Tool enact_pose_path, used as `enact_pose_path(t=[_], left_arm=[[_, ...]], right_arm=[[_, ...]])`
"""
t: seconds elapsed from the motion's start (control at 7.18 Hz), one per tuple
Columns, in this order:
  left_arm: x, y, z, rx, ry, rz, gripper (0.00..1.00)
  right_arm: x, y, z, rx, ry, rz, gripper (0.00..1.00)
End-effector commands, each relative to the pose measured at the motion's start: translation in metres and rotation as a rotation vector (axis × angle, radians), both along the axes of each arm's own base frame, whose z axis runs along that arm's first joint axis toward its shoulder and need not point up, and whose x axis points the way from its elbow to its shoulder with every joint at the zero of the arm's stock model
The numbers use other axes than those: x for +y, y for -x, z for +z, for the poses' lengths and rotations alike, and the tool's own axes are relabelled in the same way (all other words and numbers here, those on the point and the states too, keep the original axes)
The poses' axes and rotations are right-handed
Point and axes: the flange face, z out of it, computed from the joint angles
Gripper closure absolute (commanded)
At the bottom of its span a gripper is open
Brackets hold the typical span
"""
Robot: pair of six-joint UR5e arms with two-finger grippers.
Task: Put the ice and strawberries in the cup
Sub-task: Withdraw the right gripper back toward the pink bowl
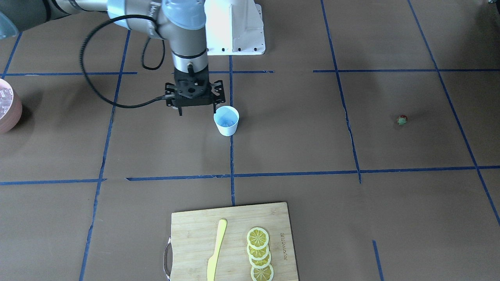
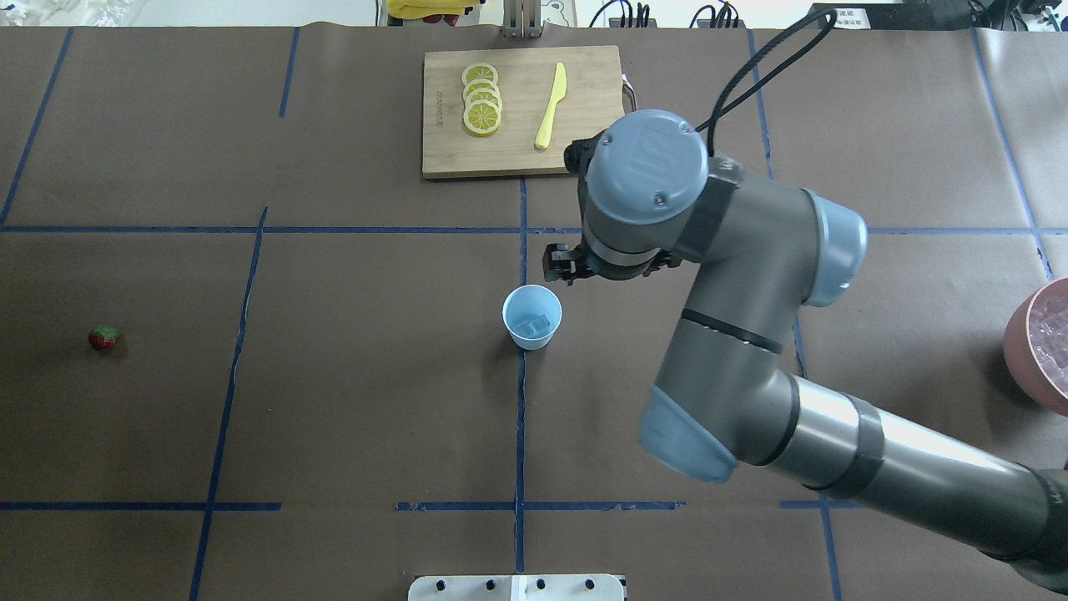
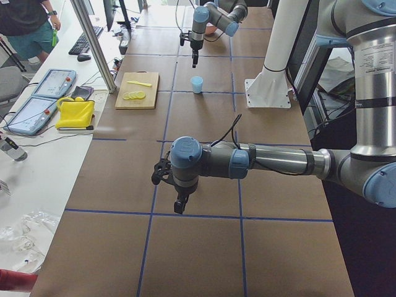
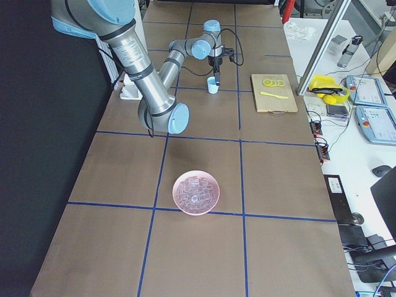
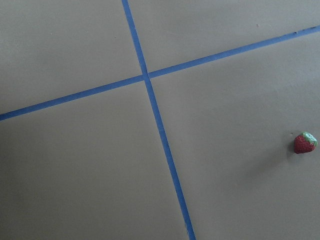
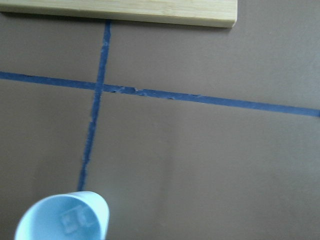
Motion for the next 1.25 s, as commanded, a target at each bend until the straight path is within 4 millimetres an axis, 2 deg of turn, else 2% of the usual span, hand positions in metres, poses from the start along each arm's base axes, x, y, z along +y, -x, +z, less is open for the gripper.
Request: enact_pose_path(t=[0.0,0.14,0.28,0.56,0.84,0.97,1.11], left_arm=[[0.0,0.0,-0.001,0.0,-0.004,0.001,0.0],[0.0,0.0,-0.001,0.0,-0.002,0.001,0.0],[0.0,0.0,-0.002,0.0,-0.004,0.0,0.0],[0.0,0.0,-0.002,0.0,-0.004,0.0,0.0],[0.0,0.001,-0.002,0.001,-0.006,-0.001,0.0],[0.0,0.001,-0.002,0.001,-0.003,-0.002,0.0],[0.0,0.001,-0.002,0.001,-0.004,-0.002,0.0]], right_arm=[[-0.013,-0.108,0.074,0.034,-0.066,-0.142,0.02],[-0.019,-0.16,0.111,0.063,-0.098,-0.204,0.02],[-0.018,-0.202,0.142,0.08,-0.101,-0.228,0.02],[0.005,-0.294,0.245,0.007,-0.165,-0.273,0.02],[0.041,-0.358,0.322,0.034,-0.182,-0.329,0.02],[0.056,-0.38,0.348,0.059,-0.185,-0.352,0.02],[0.076,-0.389,0.375,0.077,-0.177,-0.386,0.02]])
